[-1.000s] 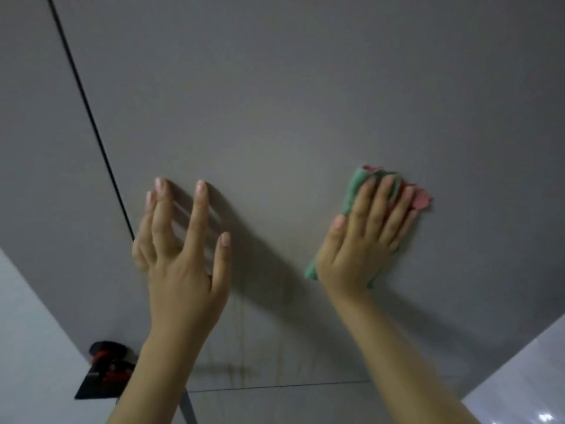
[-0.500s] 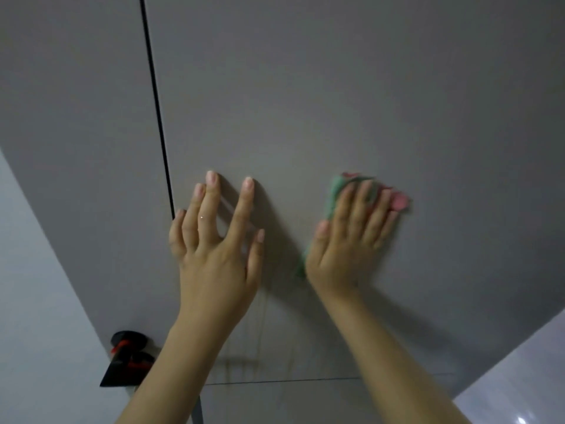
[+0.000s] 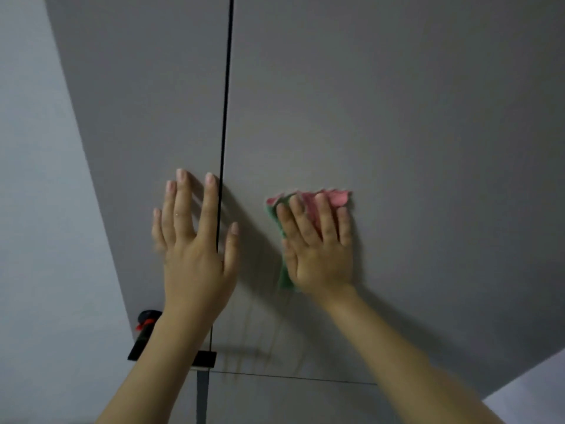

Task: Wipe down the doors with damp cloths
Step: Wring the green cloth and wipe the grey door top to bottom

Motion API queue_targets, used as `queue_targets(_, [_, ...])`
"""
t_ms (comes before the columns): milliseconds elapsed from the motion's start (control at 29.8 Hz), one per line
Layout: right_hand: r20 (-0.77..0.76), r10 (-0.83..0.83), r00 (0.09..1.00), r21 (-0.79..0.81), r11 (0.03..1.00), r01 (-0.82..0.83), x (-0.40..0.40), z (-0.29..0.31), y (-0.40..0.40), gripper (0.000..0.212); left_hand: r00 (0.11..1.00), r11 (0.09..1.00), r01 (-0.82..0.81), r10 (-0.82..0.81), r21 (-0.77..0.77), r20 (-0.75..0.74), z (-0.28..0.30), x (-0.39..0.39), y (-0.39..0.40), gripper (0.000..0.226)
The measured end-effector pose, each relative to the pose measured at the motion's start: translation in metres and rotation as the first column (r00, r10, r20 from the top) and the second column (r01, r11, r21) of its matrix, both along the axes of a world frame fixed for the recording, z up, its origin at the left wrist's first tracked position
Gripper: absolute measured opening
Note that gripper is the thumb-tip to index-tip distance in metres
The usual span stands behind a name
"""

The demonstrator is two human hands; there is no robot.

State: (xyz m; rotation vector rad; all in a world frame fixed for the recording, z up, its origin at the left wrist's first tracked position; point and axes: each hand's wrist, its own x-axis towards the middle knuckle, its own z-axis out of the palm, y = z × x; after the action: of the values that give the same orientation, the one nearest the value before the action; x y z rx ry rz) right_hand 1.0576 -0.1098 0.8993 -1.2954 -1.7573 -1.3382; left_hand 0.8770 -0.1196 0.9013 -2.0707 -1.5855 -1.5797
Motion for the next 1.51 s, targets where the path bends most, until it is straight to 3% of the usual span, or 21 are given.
queue_targets(67, [0.146,0.025,0.989,-0.055,0.998,-0.017,0.012,0.0,-0.008,0.049,0.999,0.999,0.041,-0.041,0.019,0.015,0.0,-0.006,0.001,0.058])
queue_targets(101, [0.139,0.018,0.99,-0.049,0.999,-0.012,0.016,0.004,-0.01,0.05,0.998,0.998,0.054,-0.054,0.024,0.014,0.0,-0.009,0.001,0.057])
queue_targets(269, [-0.31,-0.056,0.949,0.17,0.979,0.113,-0.03,0.037,0.015,0.052,0.998,0.999,0.006,-0.004,-0.045,0.064,-0.012,-0.035,0.0,0.062])
queue_targets(302, [-0.297,-0.031,0.954,0.175,0.981,0.087,-0.047,0.038,0.021,0.052,0.997,0.997,-0.008,0.013,-0.074,0.071,-0.015,-0.04,0.002,0.063])
queue_targets(470, [0.126,0.092,0.988,-0.036,0.995,-0.088,-0.07,0.016,0.021,0.05,0.997,0.998,0.056,-0.055,-0.019,0.052,-0.026,-0.057,0.01,0.061])
queue_targets(571, [0.119,0.067,0.991,-0.019,0.998,-0.066,-0.057,0.022,0.015,0.051,0.995,0.996,0.076,-0.074,-0.038,0.067,-0.033,-0.065,0.008,0.062])
queue_targets(705, [-0.137,-0.01,0.991,0.144,0.989,0.03,-0.088,0.04,0.032,0.051,0.993,0.987,0.064,-0.047,-0.148,0.111,-0.052,-0.083,0.009,0.067])
queue_targets(739, [-0.134,0.009,0.991,0.138,0.99,0.01,-0.103,0.04,0.037,0.051,0.994,0.985,0.067,-0.052,-0.158,0.1,-0.057,-0.086,0.01,0.067])
queue_targets(873, [0.243,0.148,0.959,-0.085,0.988,-0.13,-0.118,0.015,0.037,0.051,0.989,0.981,0.083,-0.059,-0.173,0.139,-0.07,-0.088,0.013,0.069])
queue_targets(941, [0.342,0.166,0.925,-0.126,0.984,-0.129,-0.098,0.013,0.03,0.05,0.983,0.975,0.108,-0.076,-0.195,0.168,-0.076,-0.088,0.011,0.071])
queue_targets(1041, [0.304,0.112,0.946,-0.068,0.993,-0.095,-0.085,0.026,0.028,0.053,0.977,0.968,0.141,-0.102,-0.208,0.19,-0.086,-0.092,0.008,0.072])
queue_targets(1176, [0.134,0.082,0.988,0.012,0.996,-0.084,-0.129,0.033,0.047,0.055,0.963,0.959,0.177,-0.122,-0.22,0.241,-0.101,-0.092,0.008,0.072])
queue_targets(1276, [0.309,0.194,0.931,-0.133,0.978,-0.159,-0.153,0.012,0.053,0.058,0.955,0.956,0.168,-0.097,-0.241,0.281,-0.112,-0.087,0.008,0.072])
queue_targets(1377, [0.513,0.223,0.829,-0.217,0.968,-0.126,-0.121,-0.009,0.041,0.06,0.943,0.949,0.179,-0.09,-0.259,0.32,-0.122,-0.085,0.004,0.071])
queue_targets(1512, [0.47,0.218,0.856,-0.186,0.972,-0.145,-0.107,-0.006,0.036,0.06,0.941,0.929,0.196,-0.088,-0.313,0.326,-0.142,-0.089,-0.004,0.074])
